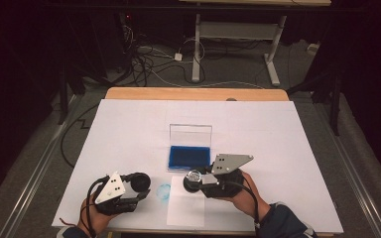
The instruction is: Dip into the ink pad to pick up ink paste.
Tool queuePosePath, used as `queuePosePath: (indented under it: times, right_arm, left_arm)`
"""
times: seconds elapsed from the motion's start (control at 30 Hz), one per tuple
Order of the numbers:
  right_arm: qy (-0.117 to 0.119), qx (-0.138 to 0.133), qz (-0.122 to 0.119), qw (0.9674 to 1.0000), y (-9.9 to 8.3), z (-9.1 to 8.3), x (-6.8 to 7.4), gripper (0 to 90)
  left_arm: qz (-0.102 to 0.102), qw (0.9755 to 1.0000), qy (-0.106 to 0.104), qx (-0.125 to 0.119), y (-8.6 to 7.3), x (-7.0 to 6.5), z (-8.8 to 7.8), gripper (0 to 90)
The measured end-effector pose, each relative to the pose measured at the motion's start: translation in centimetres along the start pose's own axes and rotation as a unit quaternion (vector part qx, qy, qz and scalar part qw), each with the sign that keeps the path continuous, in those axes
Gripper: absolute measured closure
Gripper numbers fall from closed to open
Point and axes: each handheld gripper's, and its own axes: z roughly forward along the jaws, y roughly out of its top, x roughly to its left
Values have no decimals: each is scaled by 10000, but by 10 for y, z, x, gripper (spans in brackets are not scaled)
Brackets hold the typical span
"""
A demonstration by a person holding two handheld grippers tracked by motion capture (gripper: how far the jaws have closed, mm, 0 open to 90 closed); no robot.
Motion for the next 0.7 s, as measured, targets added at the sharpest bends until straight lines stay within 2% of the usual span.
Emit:
queuePosePath:
  times: [0.47, 0.7]
  right_arm:
    - [197, 139, -72, 9997, -4, 9, 9, 570]
    - [197, 152, -72, 9997, -5, 10, 9, 570]
  left_arm:
    - [-1, 10000, 10, 8, -1, -1, -1, 367]
    - [3, 10000, 5, 2, -1, 0, -1, 367]
